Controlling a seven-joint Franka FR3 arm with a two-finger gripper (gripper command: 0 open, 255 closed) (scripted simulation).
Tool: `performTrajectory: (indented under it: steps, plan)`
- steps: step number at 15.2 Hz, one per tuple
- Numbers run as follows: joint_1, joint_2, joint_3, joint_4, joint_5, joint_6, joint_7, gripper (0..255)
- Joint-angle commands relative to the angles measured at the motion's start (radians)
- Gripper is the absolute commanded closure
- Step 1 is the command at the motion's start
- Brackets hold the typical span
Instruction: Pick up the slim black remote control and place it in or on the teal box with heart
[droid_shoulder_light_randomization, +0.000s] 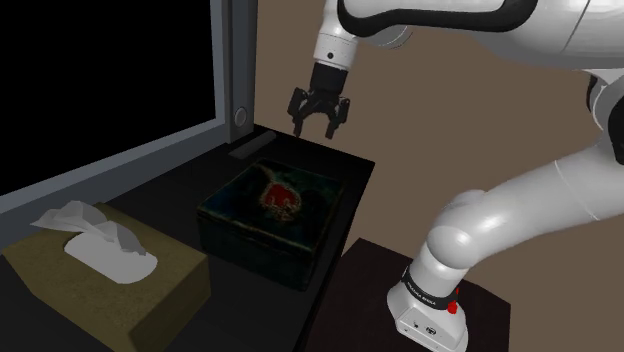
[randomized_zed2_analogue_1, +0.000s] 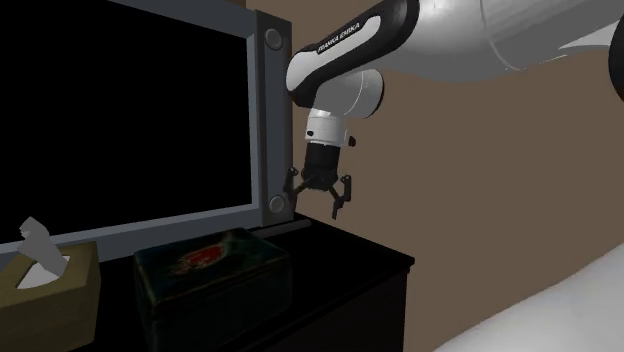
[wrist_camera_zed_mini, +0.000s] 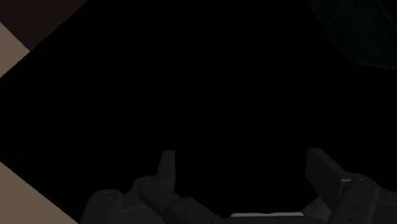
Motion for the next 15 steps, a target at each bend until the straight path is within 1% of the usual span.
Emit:
performTrajectory:
  steps: [1,4,7,10,13,14,15]
  plan:
    - [-0.027,0.076,0.044,0.054,0.017,0.021,0.145,0]
    - [-0.065,0.195,0.099,0.139,0.025,0.053,0.346,0]
    - [-0.097,0.318,0.141,0.23,0.015,0.083,0.544,0]
    - [-0.12,0.442,0.166,0.324,-0.007,0.107,0.737,0]
    - [-0.133,0.56,0.174,0.419,-0.034,0.125,0.923,0]
    - [-0.133,0.577,0.172,0.432,-0.038,0.127,0.948,0]
    - [-0.132,0.577,0.173,0.42,-0.038,0.14,0.948,0]
